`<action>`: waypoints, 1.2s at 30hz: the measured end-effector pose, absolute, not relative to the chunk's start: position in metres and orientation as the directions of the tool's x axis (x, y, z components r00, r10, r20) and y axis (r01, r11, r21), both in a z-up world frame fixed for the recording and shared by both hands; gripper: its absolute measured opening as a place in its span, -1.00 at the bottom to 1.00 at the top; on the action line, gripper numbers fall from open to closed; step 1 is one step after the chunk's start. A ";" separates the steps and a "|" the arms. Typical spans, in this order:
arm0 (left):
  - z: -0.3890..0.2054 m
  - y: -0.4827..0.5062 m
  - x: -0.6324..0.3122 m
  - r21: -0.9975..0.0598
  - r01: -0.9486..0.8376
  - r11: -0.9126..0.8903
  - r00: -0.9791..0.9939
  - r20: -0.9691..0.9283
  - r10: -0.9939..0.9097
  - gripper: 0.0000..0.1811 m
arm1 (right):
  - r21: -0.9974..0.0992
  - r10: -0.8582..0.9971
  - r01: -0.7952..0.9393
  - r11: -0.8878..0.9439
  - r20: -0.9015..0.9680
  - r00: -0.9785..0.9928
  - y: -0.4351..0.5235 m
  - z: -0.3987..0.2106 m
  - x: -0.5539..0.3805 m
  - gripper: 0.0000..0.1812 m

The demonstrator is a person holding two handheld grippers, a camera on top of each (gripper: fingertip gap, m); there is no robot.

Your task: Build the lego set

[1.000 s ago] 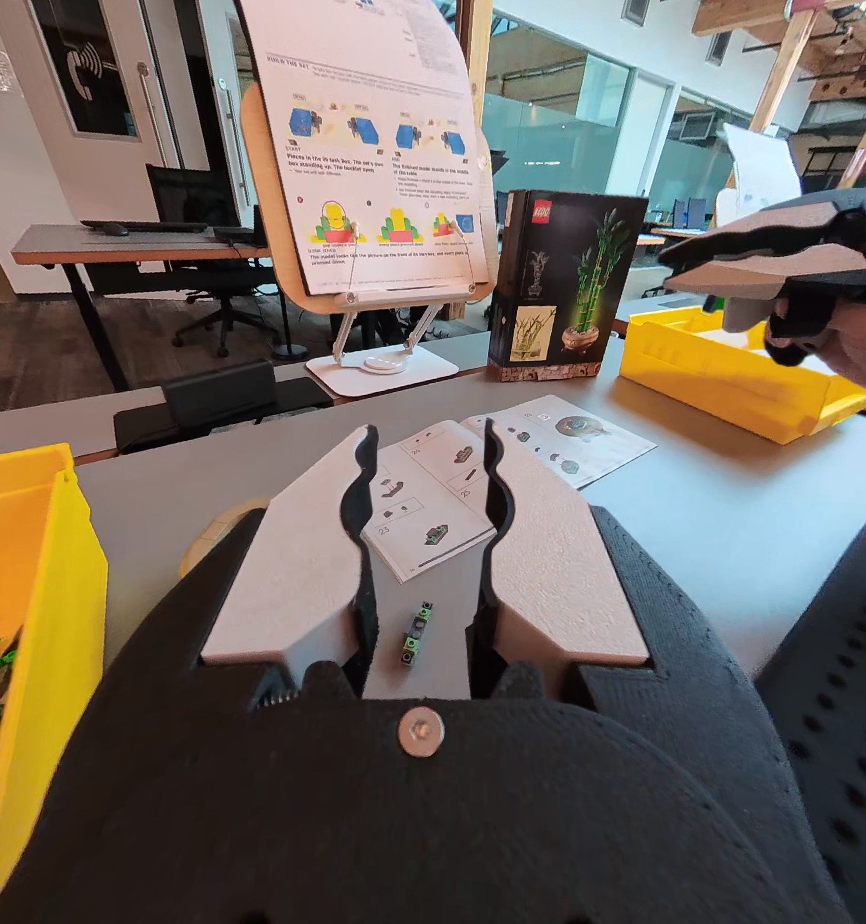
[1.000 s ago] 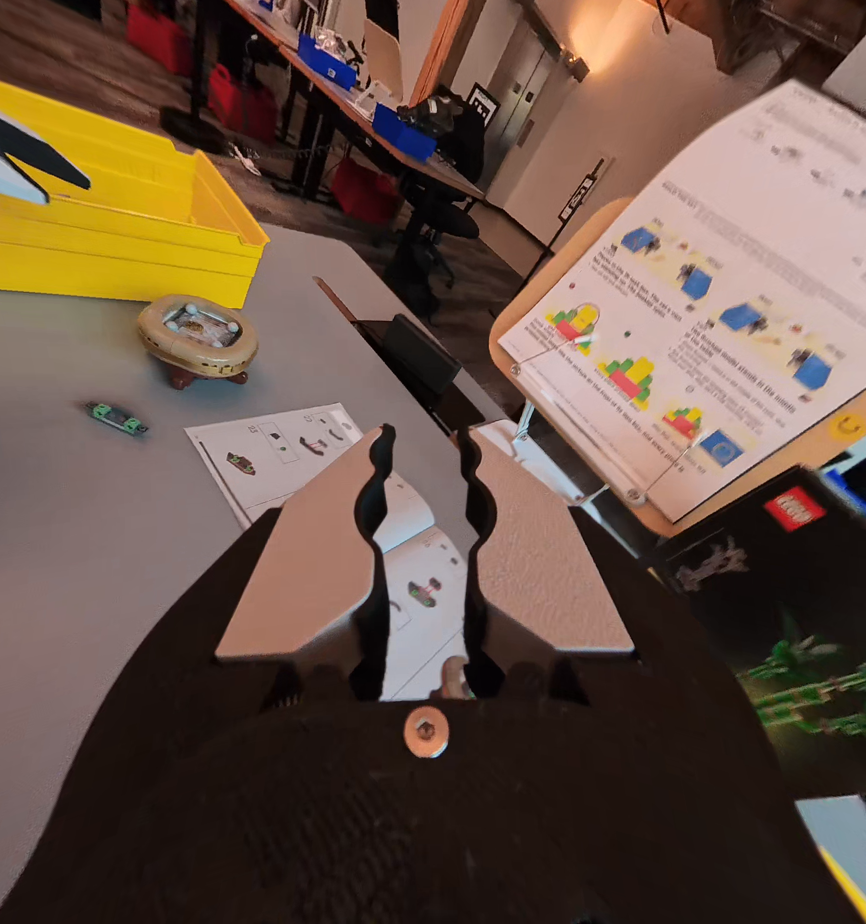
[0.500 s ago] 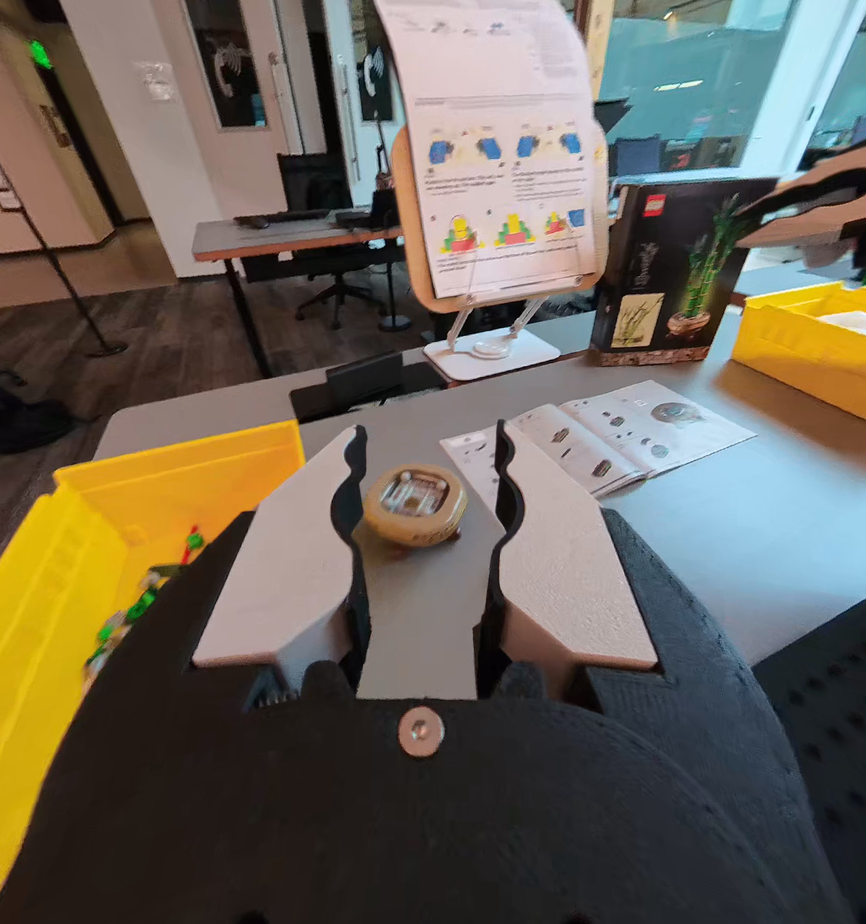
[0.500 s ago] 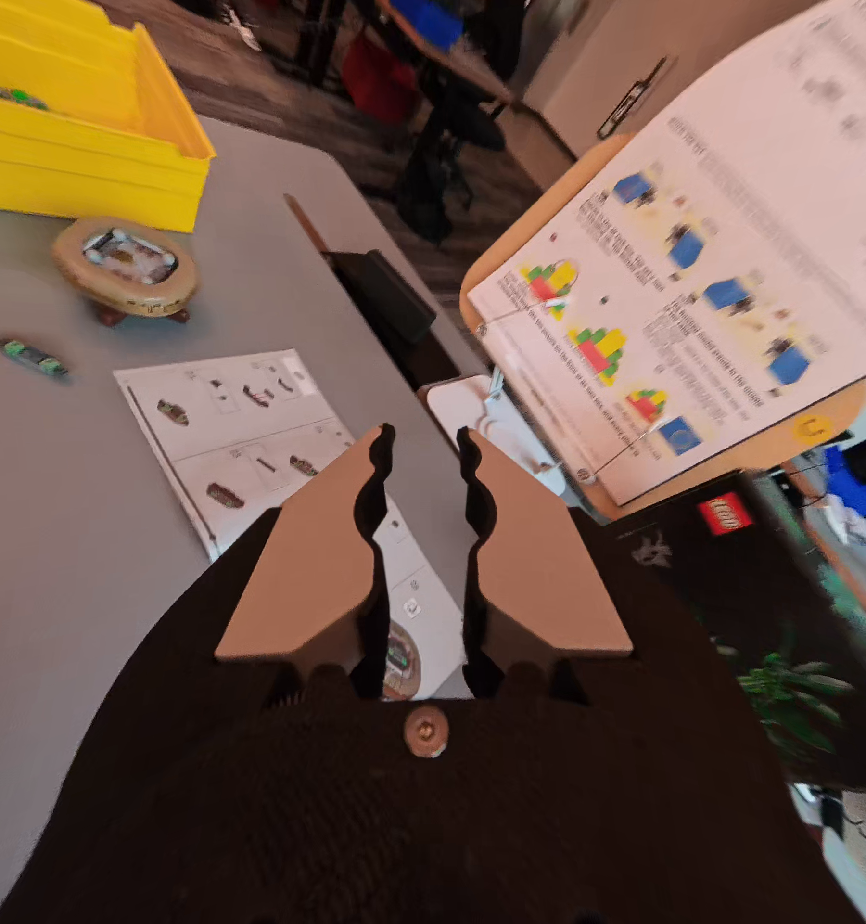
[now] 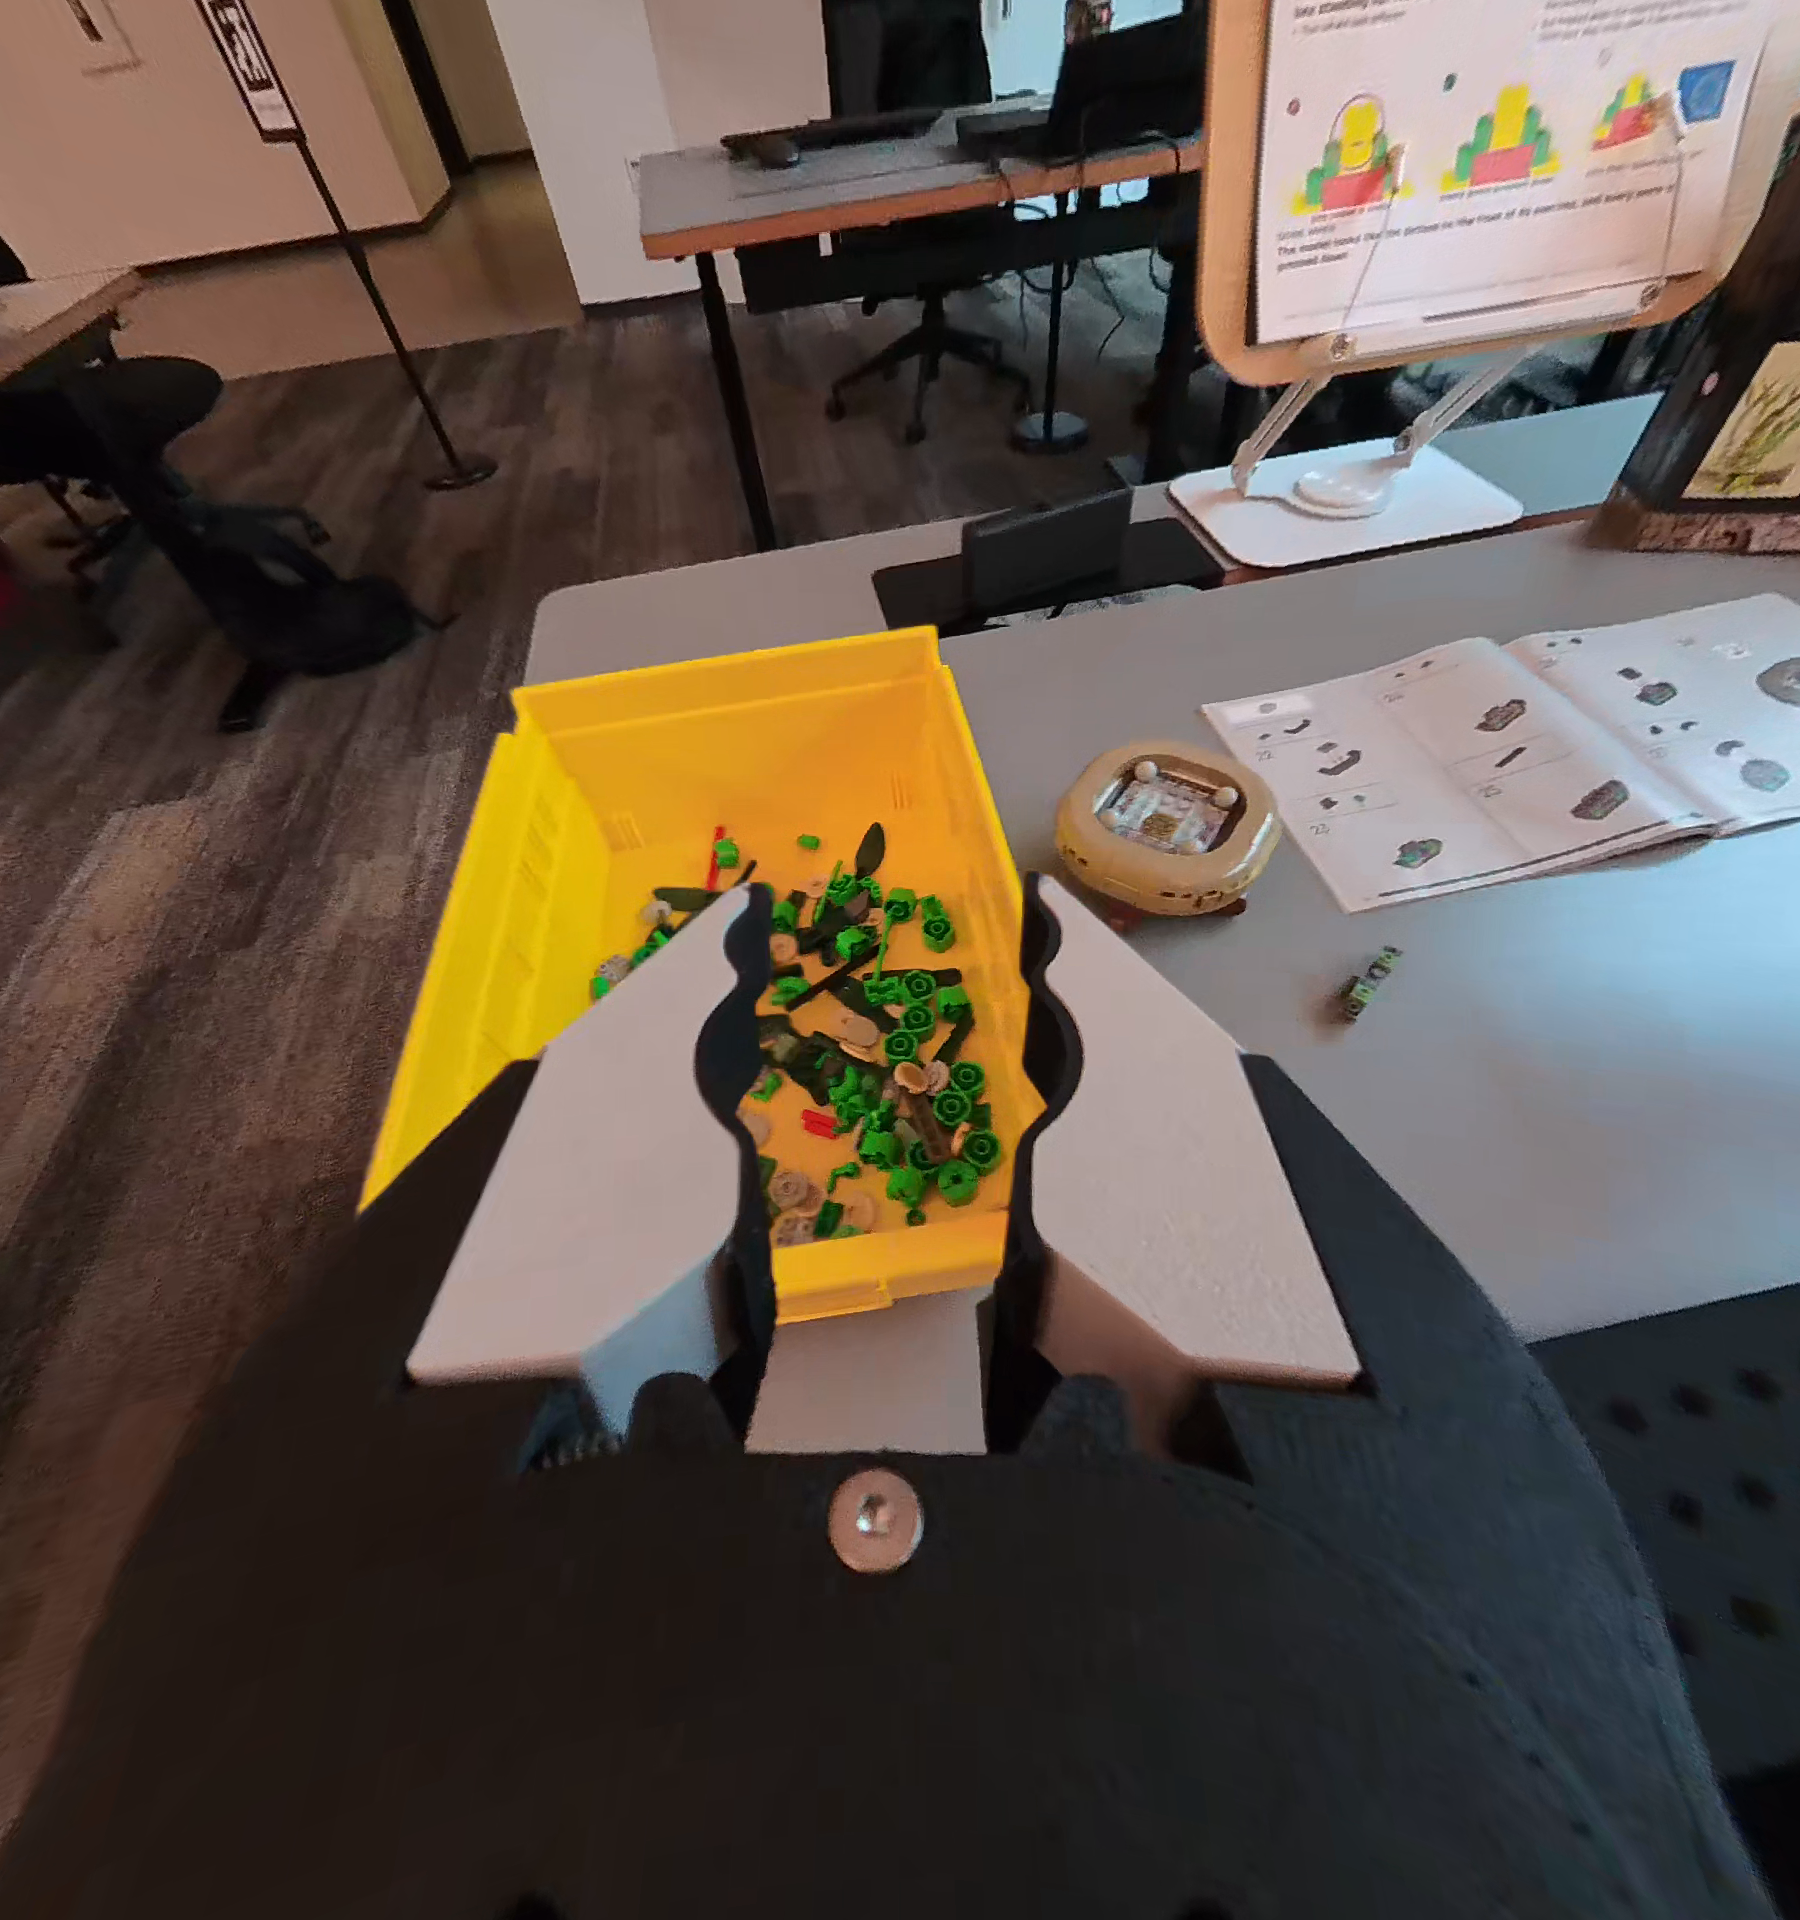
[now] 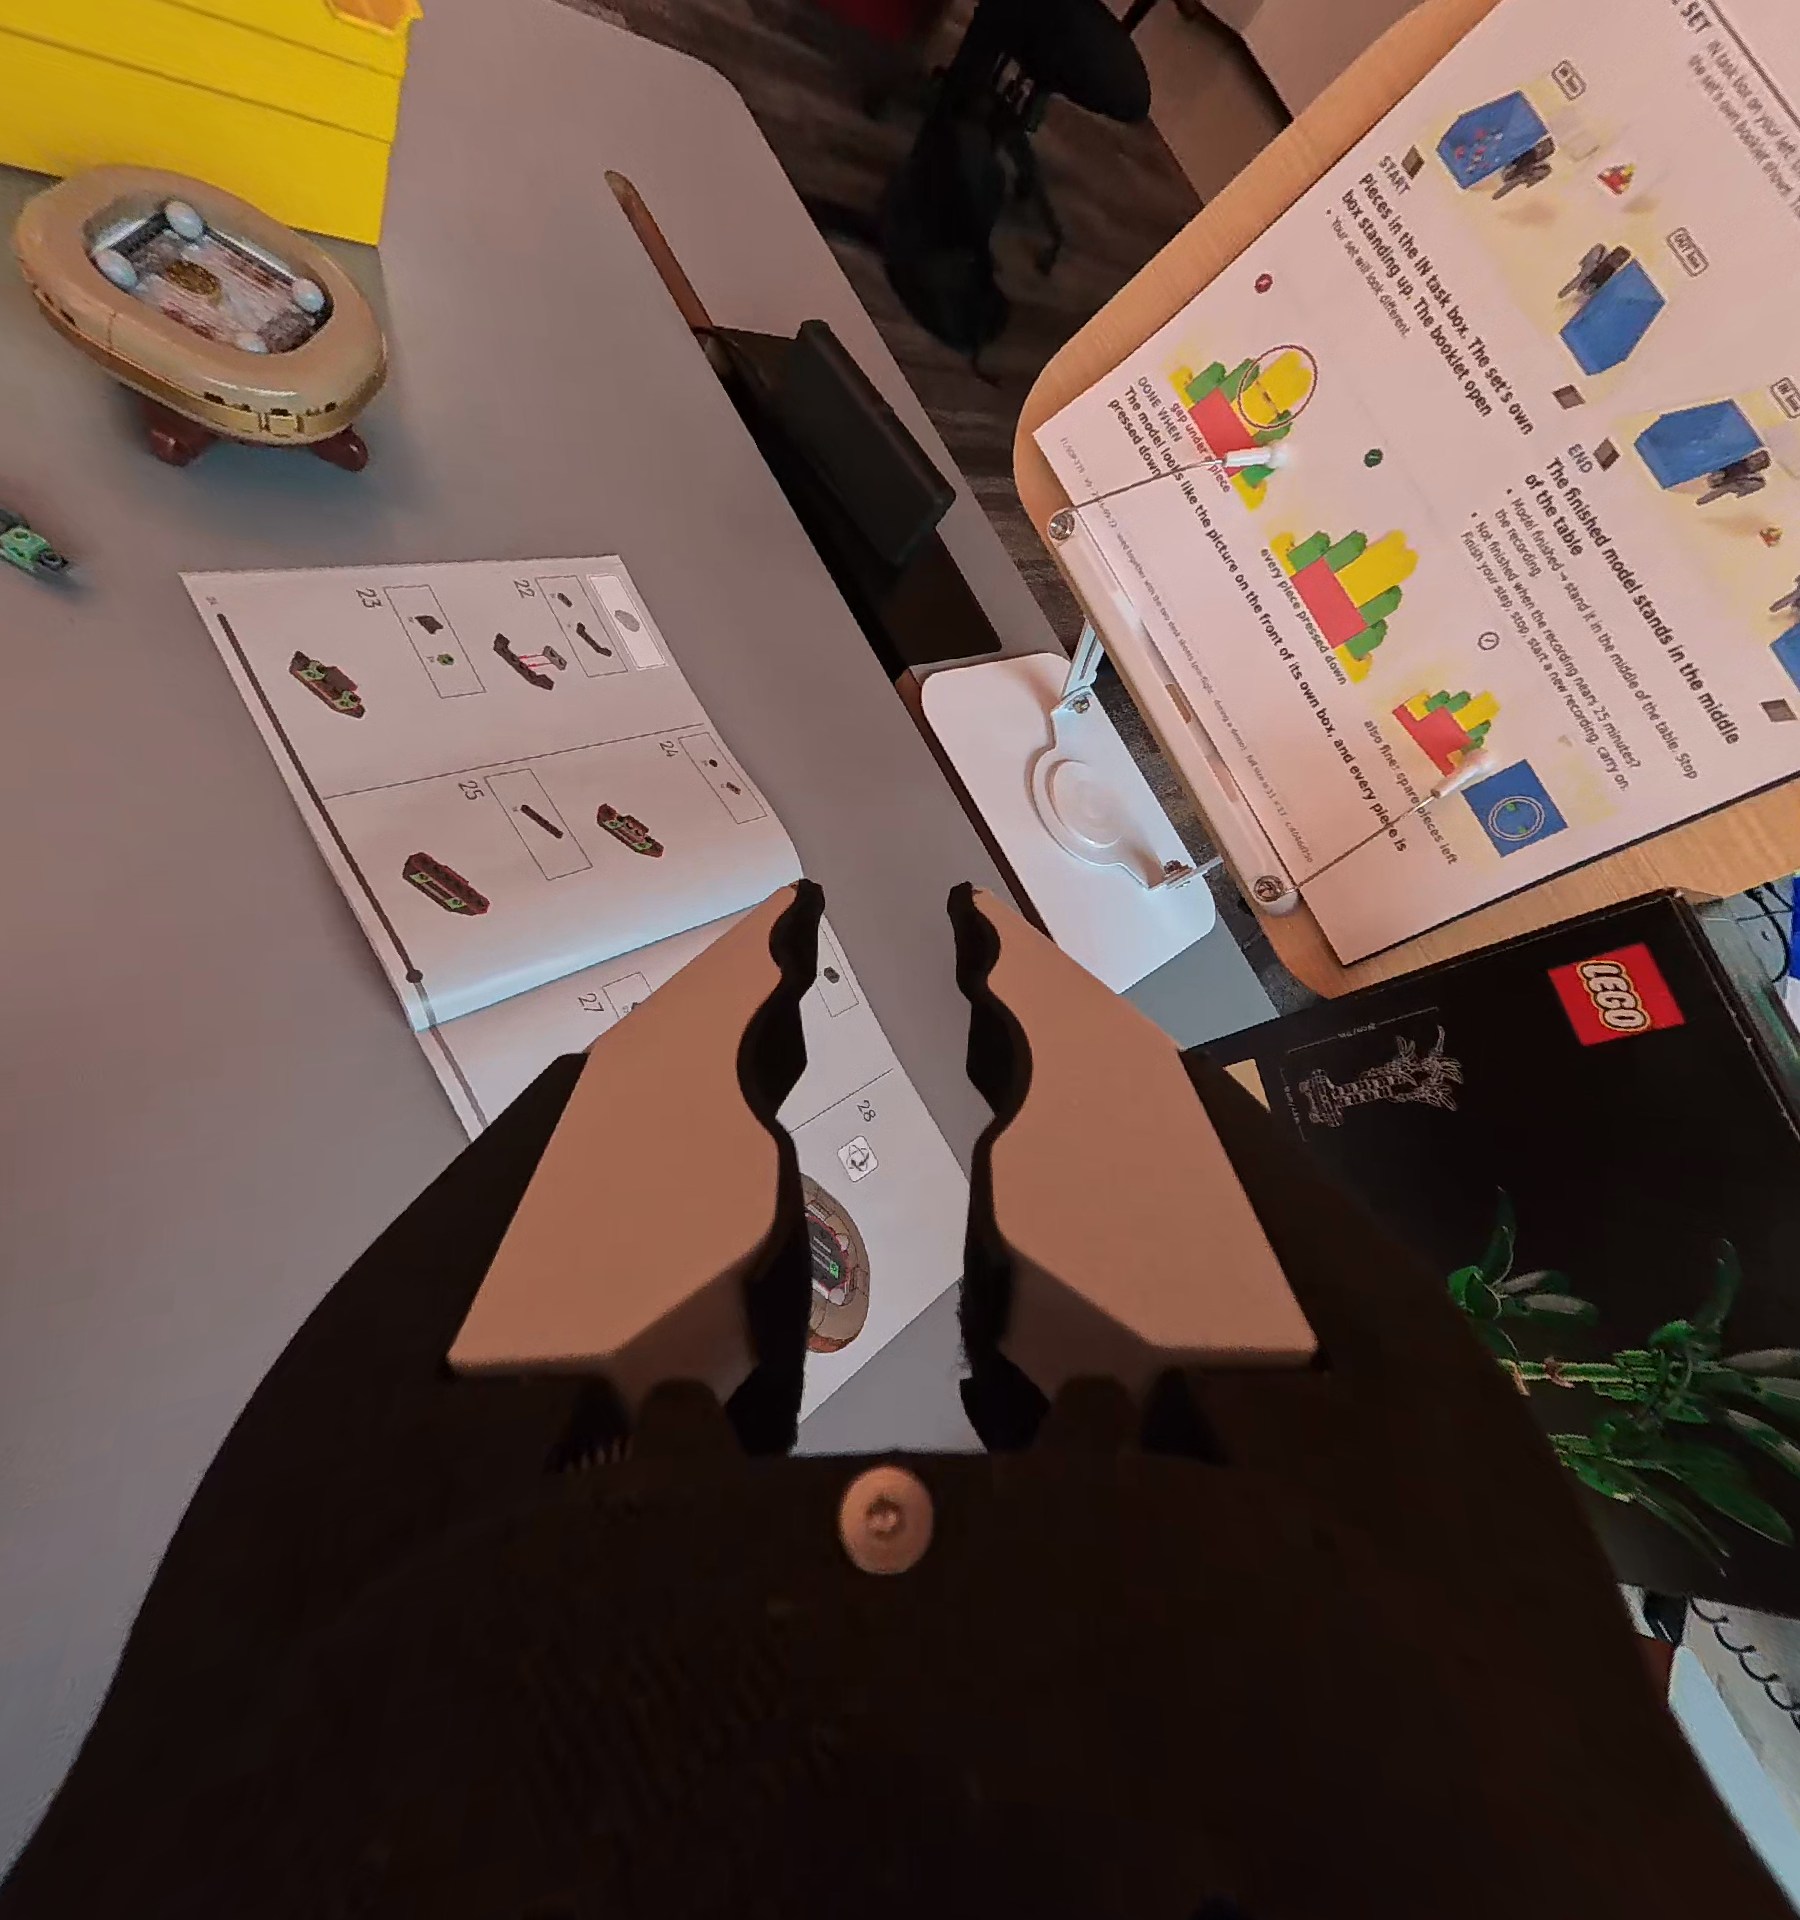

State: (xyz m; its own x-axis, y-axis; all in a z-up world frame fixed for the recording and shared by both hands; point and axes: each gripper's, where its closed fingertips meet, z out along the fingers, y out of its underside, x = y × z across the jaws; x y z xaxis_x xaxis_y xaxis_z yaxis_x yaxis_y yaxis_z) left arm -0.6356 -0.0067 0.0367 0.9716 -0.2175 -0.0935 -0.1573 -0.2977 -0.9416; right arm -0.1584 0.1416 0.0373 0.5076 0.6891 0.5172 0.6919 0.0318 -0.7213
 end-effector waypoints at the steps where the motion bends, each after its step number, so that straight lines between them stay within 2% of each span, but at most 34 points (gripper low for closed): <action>1: 0.039 -0.006 -0.637 -0.938 -0.169 -0.302 0.970 -0.104 -0.220 -0.49 | -0.725 0.690 0.688 0.031 0.514 0.510 0.141 0.038 -0.157 -0.72; 6: 0.046 -0.003 -0.639 -0.935 -0.193 -0.299 0.963 -0.123 -0.238 -0.52 | -0.747 0.682 0.665 0.010 0.491 0.542 0.138 0.041 -0.146 -0.72; 10: 0.039 0.005 -0.642 -0.915 -0.209 -0.344 0.949 -0.105 -0.296 -0.63 | -0.757 0.691 0.654 -0.002 0.472 0.548 0.138 0.039 -0.144 -0.72; 15: -0.006 0.020 -0.675 -0.737 -0.377 -0.561 0.912 -0.189 -0.364 -0.68 | -0.750 0.691 0.661 0.008 0.482 0.539 0.140 0.037 -0.145 -0.73; 18: -0.027 0.029 -0.697 -0.654 -0.408 -0.637 0.909 -0.226 -0.350 -0.75 | -0.740 0.693 0.673 0.008 0.489 0.529 0.141 0.033 -0.146 -0.73; 26: -0.071 0.049 -0.708 -0.597 -0.383 -0.705 0.914 -0.138 -0.381 -0.76 | -0.715 0.702 0.699 -0.001 0.498 0.510 0.144 0.023 -0.150 -0.72; 32: -0.079 0.052 -0.700 -0.632 -0.384 -0.673 0.910 -0.134 -0.393 -0.77 | -0.696 0.712 0.718 0.000 0.504 0.489 0.148 0.015 -0.158 -0.73; 36: -0.055 0.054 -0.687 -0.723 -0.358 -0.591 0.918 -0.157 -0.363 -0.76 | -0.701 0.724 0.712 0.026 0.504 0.470 0.154 0.012 -0.171 -0.73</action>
